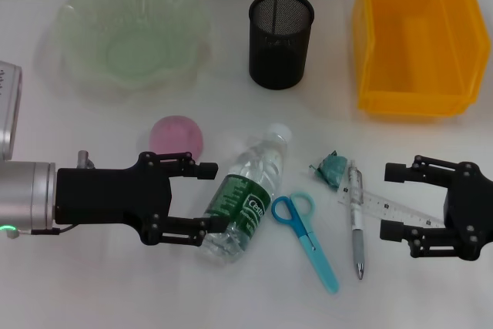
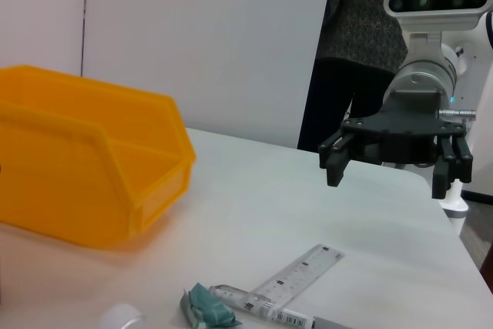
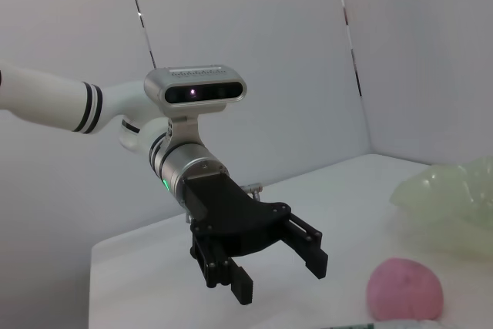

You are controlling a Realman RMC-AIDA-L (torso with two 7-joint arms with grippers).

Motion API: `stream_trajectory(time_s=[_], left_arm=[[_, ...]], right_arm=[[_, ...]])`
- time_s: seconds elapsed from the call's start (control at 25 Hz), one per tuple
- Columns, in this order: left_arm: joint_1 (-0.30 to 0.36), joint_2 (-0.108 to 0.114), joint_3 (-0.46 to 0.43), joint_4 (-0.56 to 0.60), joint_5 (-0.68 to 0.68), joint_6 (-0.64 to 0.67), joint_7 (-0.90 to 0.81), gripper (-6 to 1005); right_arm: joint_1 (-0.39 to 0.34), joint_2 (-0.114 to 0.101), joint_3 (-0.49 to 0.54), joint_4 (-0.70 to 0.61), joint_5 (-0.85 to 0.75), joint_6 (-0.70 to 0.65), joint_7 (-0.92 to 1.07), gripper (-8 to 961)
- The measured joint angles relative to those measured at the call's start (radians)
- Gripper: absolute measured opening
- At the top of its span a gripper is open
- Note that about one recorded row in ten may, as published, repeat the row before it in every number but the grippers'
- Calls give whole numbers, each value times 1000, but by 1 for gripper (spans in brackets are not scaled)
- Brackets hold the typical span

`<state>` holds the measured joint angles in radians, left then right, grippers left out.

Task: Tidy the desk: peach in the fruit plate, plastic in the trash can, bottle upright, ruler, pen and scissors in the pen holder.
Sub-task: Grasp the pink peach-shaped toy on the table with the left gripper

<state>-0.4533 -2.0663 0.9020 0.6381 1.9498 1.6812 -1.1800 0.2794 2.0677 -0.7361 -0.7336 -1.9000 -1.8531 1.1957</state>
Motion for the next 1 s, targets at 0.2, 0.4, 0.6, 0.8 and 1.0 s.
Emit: stream_trajectory(time_s=[0.2, 0.4, 0.6, 0.8, 1.0], left_arm=[[3, 0, 1, 0, 2, -2, -2, 791], [5, 0, 0, -1, -2, -1, -2, 786], [5, 0, 0, -2, -2, -1, -4, 780], [6, 0, 0, -2, -6, 2, -5, 774], [6, 0, 0, -2, -6, 2, -6, 769]], right_arm=[[11, 7, -1, 1, -5, 11, -1, 838], [23, 9, -5, 12, -16, 48, -1, 838], [30, 9, -5, 23, -19, 50, -2, 837], [31, 9, -5, 23, -19, 51, -2, 837], [30, 9, -5, 23, -22, 51, -2, 837]])
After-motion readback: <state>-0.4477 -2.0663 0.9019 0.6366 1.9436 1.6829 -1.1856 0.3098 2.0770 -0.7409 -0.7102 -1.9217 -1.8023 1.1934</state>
